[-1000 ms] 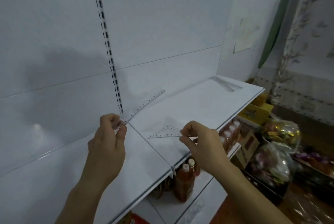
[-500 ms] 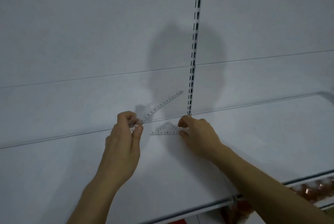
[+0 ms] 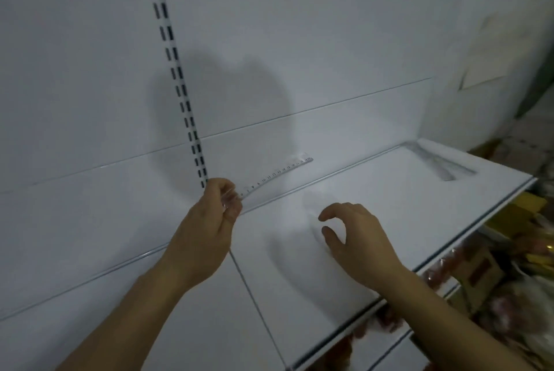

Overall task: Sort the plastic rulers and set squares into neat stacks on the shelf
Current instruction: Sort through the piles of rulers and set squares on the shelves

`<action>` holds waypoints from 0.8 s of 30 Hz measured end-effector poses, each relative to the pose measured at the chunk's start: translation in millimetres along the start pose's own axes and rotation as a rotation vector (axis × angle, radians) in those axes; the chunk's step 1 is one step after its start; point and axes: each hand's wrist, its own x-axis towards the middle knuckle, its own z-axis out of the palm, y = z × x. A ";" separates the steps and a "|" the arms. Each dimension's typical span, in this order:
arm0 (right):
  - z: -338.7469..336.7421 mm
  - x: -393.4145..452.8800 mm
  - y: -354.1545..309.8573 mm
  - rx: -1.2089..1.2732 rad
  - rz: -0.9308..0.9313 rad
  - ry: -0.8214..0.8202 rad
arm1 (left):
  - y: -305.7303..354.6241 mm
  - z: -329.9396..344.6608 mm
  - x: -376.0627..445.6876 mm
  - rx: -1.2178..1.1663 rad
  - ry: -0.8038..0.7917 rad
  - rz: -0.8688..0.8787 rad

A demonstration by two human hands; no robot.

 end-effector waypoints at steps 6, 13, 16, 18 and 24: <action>-60.8 -11.1 86.7 -0.049 0.165 0.123 | 72.1 109.4 62.2 -0.038 -0.049 0.176; -127.4 -1.9 196.6 -0.037 0.209 0.190 | 143.6 247.8 127.9 -0.035 -0.091 0.213; -154.0 12.5 247.2 -0.038 0.207 0.199 | 167.9 308.4 156.8 -0.011 -0.085 0.134; -170.9 23.6 276.9 -0.046 0.199 0.181 | 182.3 343.7 174.1 0.007 -0.065 0.073; -192.6 50.5 332.0 -0.024 0.153 0.119 | 211.2 411.8 210.2 0.224 0.019 -0.053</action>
